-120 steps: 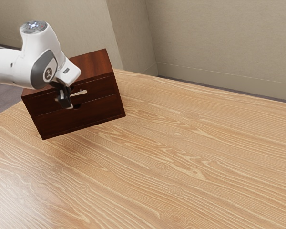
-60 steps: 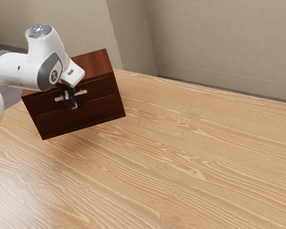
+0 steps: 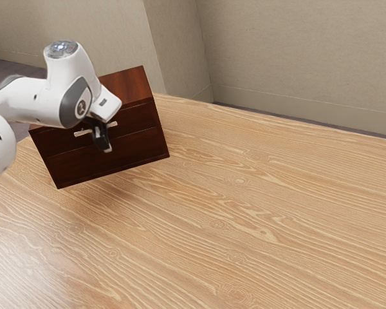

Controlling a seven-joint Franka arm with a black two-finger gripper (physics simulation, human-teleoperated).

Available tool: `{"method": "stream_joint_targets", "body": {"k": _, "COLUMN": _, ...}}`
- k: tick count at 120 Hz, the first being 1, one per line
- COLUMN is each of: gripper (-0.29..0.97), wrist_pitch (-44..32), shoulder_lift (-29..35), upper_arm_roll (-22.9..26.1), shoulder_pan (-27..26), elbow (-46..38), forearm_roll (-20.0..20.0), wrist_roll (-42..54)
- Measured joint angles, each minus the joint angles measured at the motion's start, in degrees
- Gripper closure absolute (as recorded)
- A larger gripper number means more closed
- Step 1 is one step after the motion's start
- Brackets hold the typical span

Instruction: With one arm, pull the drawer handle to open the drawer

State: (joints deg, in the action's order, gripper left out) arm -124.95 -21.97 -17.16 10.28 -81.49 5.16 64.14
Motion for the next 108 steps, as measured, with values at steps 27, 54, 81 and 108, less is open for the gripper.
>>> {"method": "stream_joint_targets", "body": {"k": 27, "gripper": -0.01, "wrist_pitch": -0.6, "shoulder_lift": 0.3, "upper_arm_roll": 0.8, "shoulder_pan": 0.5, "elbow": -1.2, "forearm_roll": -0.9, "wrist_roll": -0.2}}
{"method": "stream_joint_targets", "body": {"k": 54, "gripper": 0.23, "wrist_pitch": -0.8, "shoulder_lift": 4.3, "upper_arm_roll": 1.4, "shoulder_pan": 0.4, "elbow": -6.0, "forearm_roll": 0.1, "wrist_roll": 0.2}}
{"method": "stream_joint_targets", "body": {"k": 81, "gripper": 0.26, "wrist_pitch": -0.8, "shoulder_lift": 9.0, "upper_arm_roll": 1.4, "shoulder_pan": 0.4, "elbow": -10.4, "forearm_roll": 0.3, "wrist_roll": 0.1}}
{"method": "stream_joint_targets", "body": {"k": 108, "gripper": 0.15, "wrist_pitch": -2.0, "shoulder_lift": 11.8, "upper_arm_roll": 1.3, "shoulder_pan": 0.4, "elbow": -15.1, "forearm_roll": 0.2, "wrist_roll": 0.0}}
